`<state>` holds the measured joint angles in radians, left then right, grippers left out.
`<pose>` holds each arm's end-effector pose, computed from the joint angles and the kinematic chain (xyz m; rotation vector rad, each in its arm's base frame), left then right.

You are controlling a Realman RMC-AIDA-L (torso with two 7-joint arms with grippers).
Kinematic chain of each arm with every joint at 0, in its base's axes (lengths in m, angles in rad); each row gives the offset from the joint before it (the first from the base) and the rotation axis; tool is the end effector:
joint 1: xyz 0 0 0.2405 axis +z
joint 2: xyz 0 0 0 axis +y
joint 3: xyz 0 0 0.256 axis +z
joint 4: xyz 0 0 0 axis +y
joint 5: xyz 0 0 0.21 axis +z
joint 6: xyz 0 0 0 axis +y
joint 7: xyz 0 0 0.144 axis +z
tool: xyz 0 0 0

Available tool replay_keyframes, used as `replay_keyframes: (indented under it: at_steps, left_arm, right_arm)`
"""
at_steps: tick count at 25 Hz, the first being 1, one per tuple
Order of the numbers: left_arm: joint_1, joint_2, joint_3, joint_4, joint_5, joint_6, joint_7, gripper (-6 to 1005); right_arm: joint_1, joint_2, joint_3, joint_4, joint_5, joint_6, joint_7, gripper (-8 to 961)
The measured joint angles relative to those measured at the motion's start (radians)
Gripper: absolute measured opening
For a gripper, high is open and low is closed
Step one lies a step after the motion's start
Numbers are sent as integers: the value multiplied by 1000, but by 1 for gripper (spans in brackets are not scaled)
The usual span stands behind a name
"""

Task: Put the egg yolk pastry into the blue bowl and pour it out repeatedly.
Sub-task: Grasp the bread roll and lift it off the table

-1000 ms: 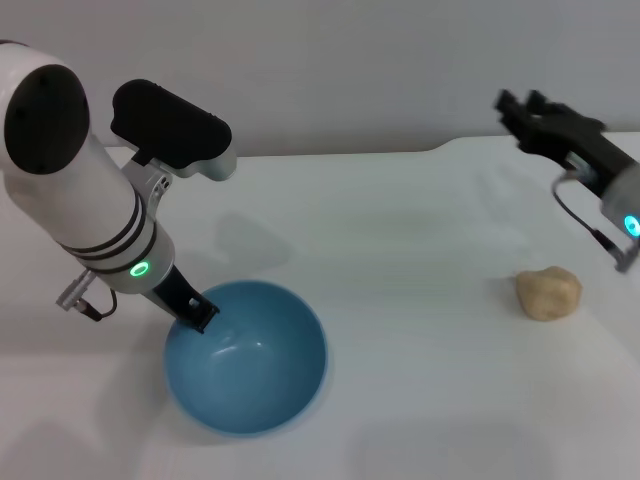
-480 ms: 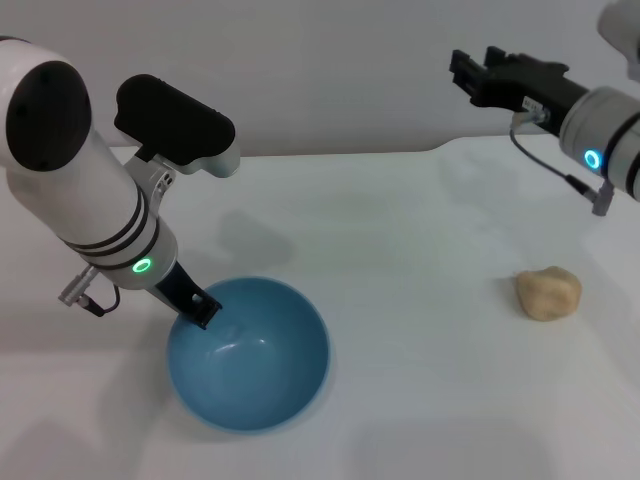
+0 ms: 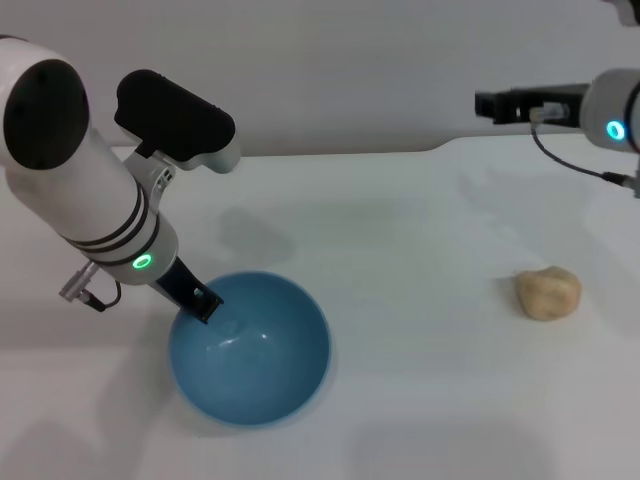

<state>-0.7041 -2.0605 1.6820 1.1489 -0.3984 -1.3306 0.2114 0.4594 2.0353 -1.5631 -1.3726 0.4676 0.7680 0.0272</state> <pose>-0.1870 0.3726 -0.0465 -2.3427 -0.9670 0.6699 0.1789 0.4123 0.0206 -1.9578 1.0902 0.2507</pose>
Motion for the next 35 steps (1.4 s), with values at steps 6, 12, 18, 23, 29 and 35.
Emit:
replay_keyframes:
  at_steps: [6,12,18,23,29,35]
  left_arm:
    - [1,1,-4,5,0,4,0,-2]
    - [1,0,-4,6,0,6,0,-2]
    - [2,0,-4,6,0,8,0,-2]
    - [3,0,-4,6,0,11,0,-2]
    - [3,0,-4,6,0,11,0,-2]
    - [2,0,-4,6,0,11,0,-2]
  right_arm:
    - [28,22,135,-25,22,259,-103,381]
    - [41,19,169,-70,17,403,-106,381]
    - [72,18,170,-72,15,522,-117,381]
    - [80,19,171,-71,15,580,-132,380]
    - [81,21,170,-54,15,640,-133,380]
    - [78,23,171,-31,15,662,-133,379]
